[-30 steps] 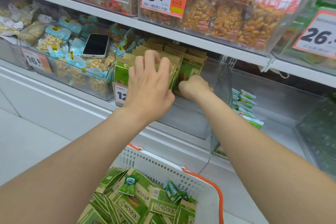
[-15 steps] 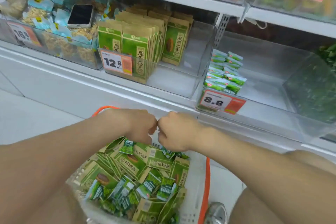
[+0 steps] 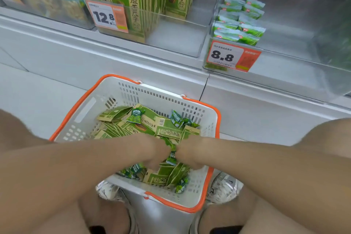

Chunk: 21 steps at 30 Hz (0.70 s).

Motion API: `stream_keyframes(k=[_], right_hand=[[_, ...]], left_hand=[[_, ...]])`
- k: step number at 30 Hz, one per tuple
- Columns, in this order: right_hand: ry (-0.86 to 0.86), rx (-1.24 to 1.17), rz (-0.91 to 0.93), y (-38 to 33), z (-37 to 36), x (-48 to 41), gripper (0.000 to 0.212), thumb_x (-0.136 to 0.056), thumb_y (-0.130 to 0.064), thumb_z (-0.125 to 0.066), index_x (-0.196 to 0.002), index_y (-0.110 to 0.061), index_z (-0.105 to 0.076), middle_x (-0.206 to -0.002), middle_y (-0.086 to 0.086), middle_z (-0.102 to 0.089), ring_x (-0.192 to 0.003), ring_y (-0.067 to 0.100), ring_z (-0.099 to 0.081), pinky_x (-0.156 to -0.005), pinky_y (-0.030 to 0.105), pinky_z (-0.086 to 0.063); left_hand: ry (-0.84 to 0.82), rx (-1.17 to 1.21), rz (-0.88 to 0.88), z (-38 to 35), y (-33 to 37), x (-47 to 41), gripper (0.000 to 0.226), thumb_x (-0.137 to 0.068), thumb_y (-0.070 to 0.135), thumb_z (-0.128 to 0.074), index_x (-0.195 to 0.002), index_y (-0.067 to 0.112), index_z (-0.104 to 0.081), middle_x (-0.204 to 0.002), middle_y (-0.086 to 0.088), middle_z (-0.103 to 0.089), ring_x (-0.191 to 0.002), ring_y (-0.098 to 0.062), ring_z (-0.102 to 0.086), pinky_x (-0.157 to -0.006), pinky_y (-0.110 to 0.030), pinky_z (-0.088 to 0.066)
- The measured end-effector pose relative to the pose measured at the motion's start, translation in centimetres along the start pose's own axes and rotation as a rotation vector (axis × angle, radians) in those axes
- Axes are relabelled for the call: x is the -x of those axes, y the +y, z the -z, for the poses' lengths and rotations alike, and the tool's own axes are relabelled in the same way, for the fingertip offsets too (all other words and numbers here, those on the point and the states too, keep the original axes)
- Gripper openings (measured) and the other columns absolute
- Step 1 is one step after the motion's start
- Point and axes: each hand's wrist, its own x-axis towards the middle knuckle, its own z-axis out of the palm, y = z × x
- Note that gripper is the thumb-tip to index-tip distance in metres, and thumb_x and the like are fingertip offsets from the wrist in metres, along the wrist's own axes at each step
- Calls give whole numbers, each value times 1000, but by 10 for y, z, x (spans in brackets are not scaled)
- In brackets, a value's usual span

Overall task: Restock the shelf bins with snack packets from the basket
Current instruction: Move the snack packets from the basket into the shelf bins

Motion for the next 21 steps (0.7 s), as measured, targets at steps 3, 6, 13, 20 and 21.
stream_keyframes(k=[3, 6, 13, 20, 21], right_hand=[[-141, 67, 18, -2, -31, -15, 29, -100, -16, -60, -128, -12, -64, -130, 9, -61, -111, 32, -62, -88, 47, -58], [-94, 65, 40, 1, -44, -22, 28, -100, -13, -61, -128, -8, -66, -134, 11, -59, -112, 33, -61, -80, 45, -58], [269, -277, 78, 30, 12, 5, 29, -79, 7, -64, -66, -16, -51, -71, 6, -54, -67, 26, -53, -61, 38, -54], [581, -645, -51, 69, 67, 57, 31, -75, 5, -59, -84, -24, -58, -73, -8, -58, -75, 15, -56, -65, 29, -49], [648, -713, -64, 74, 73, 64, 30, -76, 6, -58, -86, -23, -57, -72, -4, -60, -71, 13, -56, -61, 24, -44]], left_hand=[[137, 49, 35, 10, -10, -1, 27, -107, 28, -48, -118, 9, -64, -104, -7, -65, -78, -24, -60, -52, -32, -37], [211, 65, 43, 20, -16, 2, 24, -107, 27, -47, -113, 10, -63, -94, -4, -60, -78, -24, -59, -51, -32, -37], [224, 126, 122, 24, -30, 8, 29, -103, 27, -52, -76, 18, -51, -80, 0, -55, -74, -24, -61, -65, -39, -54], [278, 448, 106, 41, -65, 48, 63, -100, 54, -62, -148, 16, -49, -142, -5, -60, -123, -27, -61, -105, -40, -48], [336, 506, 83, 45, -71, 54, 58, -101, 54, -61, -143, 15, -52, -138, -6, -62, -119, -27, -61, -104, -40, -49]])
